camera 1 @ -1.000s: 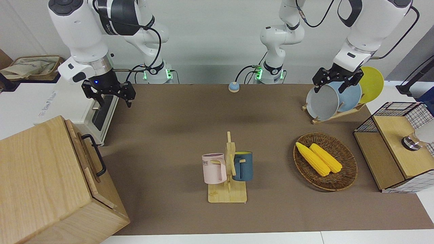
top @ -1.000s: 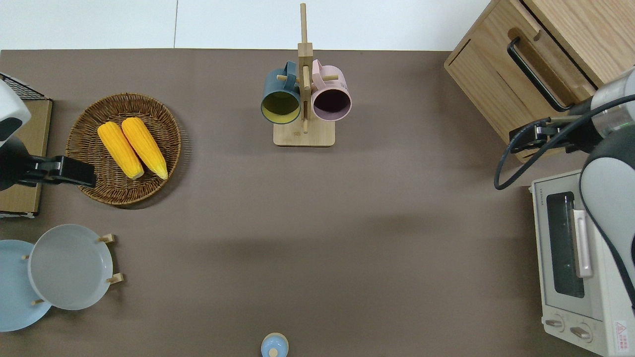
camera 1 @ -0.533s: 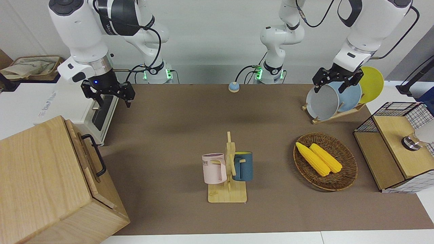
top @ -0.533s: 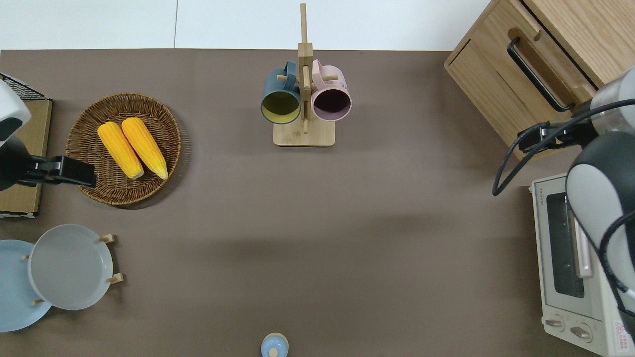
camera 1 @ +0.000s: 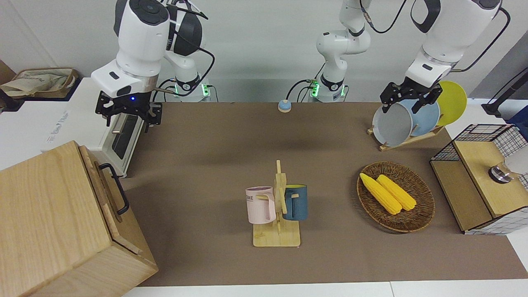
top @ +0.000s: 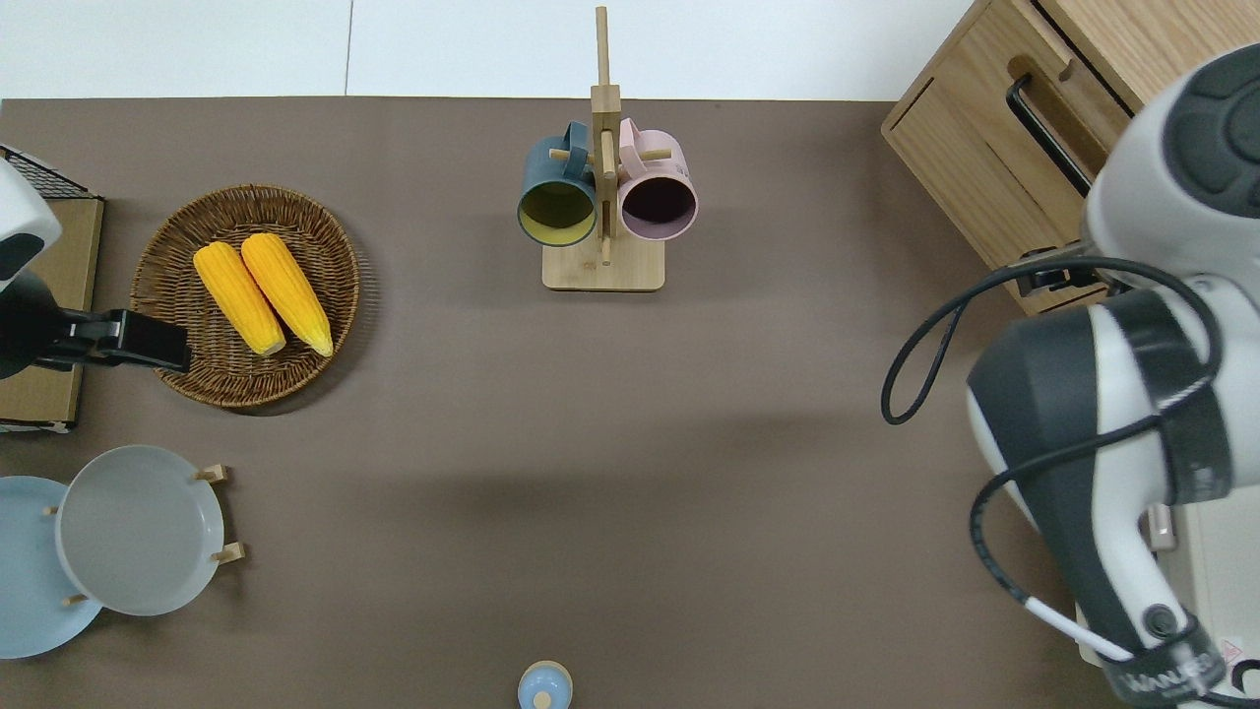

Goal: Slide drawer open with right arm
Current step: 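Reach the right gripper up to the black drawer handle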

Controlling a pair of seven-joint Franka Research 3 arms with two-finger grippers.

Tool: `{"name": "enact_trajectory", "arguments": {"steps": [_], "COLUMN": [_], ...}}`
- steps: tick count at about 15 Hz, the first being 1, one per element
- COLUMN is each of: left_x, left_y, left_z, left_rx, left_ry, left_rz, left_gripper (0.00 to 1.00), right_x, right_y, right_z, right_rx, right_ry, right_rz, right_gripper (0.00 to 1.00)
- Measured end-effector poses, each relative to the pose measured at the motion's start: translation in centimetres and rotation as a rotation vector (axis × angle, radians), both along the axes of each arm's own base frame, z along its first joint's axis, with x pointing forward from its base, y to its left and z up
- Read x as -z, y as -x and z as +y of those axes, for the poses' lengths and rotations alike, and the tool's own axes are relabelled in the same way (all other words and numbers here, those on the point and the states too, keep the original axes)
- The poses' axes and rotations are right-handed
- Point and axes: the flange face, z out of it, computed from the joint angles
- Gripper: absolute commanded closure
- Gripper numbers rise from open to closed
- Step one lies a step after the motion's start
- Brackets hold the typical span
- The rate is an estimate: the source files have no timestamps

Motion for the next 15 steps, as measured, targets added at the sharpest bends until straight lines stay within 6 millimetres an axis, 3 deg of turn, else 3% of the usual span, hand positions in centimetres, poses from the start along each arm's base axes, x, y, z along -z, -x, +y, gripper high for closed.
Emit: {"name": "enact_trajectory", "arguments": {"steps": [7, 15], "left_x": [0.0, 0.0], "left_y": [0.0, 0.0], "left_z": [0.0, 0.0], "left_rx": [0.0, 0.0], "left_ry": [0.0, 0.0], "left_rz": [0.0, 0.0], "left_gripper": [0.01, 0.01], "right_x": [3.4, 8.9], "right_y": [-2.7, -5.3], "right_z": [4.8, 7.0], "right_rx": [-0.154, -0.267], "right_ry": [0.378, 0.585], "right_rz": [-0.038, -0.124], "right_gripper": [0.017, 0.017]}}
